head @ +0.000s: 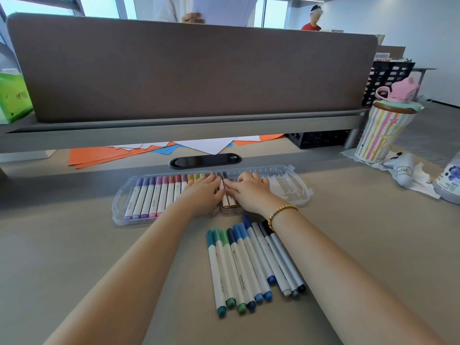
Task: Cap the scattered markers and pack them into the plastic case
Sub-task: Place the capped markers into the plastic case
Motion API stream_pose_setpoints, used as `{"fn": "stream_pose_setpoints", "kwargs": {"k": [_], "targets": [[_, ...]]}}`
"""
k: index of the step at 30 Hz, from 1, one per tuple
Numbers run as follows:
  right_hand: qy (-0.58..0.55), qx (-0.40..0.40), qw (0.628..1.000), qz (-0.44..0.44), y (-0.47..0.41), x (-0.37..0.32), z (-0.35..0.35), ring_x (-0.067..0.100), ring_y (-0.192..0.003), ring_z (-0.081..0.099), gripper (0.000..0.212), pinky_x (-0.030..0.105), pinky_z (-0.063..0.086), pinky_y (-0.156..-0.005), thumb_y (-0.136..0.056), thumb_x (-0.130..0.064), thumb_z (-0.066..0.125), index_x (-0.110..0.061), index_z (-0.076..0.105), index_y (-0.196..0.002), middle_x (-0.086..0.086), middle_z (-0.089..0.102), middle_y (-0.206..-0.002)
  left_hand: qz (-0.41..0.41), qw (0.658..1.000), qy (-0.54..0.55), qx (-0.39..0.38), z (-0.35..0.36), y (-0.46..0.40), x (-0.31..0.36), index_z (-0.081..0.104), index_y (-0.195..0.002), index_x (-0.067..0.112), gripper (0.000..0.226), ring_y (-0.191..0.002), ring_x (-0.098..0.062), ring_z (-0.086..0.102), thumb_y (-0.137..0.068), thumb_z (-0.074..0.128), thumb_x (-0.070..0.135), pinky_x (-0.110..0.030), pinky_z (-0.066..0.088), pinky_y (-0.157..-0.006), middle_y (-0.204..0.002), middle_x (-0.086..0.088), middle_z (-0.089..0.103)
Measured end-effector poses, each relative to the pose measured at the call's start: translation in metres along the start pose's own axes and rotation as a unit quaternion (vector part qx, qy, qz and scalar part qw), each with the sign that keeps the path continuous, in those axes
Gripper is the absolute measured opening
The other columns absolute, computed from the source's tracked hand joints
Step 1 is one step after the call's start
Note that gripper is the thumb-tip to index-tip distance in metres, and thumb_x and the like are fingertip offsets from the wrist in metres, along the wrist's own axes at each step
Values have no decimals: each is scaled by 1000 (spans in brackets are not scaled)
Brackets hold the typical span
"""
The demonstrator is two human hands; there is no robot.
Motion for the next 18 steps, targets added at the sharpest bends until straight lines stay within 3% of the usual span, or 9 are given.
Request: {"fn": "stream_pose_setpoints", "kwargs": {"k": [2,5,8,10,12,14,16,18], "targets": [[-12,7,1000,8,6,2,-2,25,-121,33,40,38,26,-99,-100,-42,30,-37,40,-138,4,43,-127,1,1000,15,19,-1,9,2,27,-146,18,46,-143,-23,18,-101,30,30,-41,15,-116,-154,-5,23],[-51,72,996,18,25,2,-12,22,-123,33,39,37,26,-99,-100,-32,36,-30,42,-138,3,44,-130,-11,988,145,44,-4,29,2,53,-124,16,31,-123,-22,47,-98,40,28,-34,39,-102,-129,-3,51],[-81,95,992,32,49,-3,-23,23,-122,34,30,37,28,-97,-98,-24,42,-26,54,-125,2,46,-127,-74,971,190,122,-11,55,-4,53,-121,15,29,-121,-21,43,-94,50,26,-34,37,-100,-131,-6,47],[-73,66,995,34,63,-11,-27,24,-121,36,23,38,30,-97,-96,-24,46,-25,58,-116,3,47,-126,-102,968,176,149,-14,72,-7,52,-114,14,25,-107,-19,47,-93,51,28,-30,41,-89,-118,-6,51],[-59,20,998,22,79,-22,-29,24,-118,38,21,38,32,-93,-95,-29,50,-24,59,-113,3,50,-124,-110,977,162,89,-12,85,-7,51,-103,12,23,-80,-13,49,-94,49,34,-23,40,-70,-92,-1,53],[-47,-20,999,4,92,-34,-28,24,-117,39,22,38,33,-93,-94,-31,52,-23,59,-113,4,51,-124,-110,984,138,-10,-6,95,-6,51,-91,13,28,-63,-10,41,-93,49,41,-22,36,-62,-73,3,46],[-27,-46,999,-7,101,-44,-27,26,-120,37,26,39,32,-96,-93,-30,53,-20,59,-116,6,49,-127,-100,985,116,-78,-3,105,0,51,-81,15,31,-60,-11,40,-91,50,44,-23,36,-63,-68,3,44],[-8,-65,998,-12,109,-51,-24,27,-121,36,30,39,31,-97,-93,-31,52,-17,58,-120,7,49,-127,-95,984,108,-105,0,112,6,59,-90,13,32,-70,-16,52,-91,51,44,-27,42,-73,-76,-3,54]]}}
Point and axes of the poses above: each hand's wrist, its own y-axis away from the middle knuckle, its own z-axis out of the palm, x = y × z, the point moved 5 cm from there along -y, towards the middle knuckle
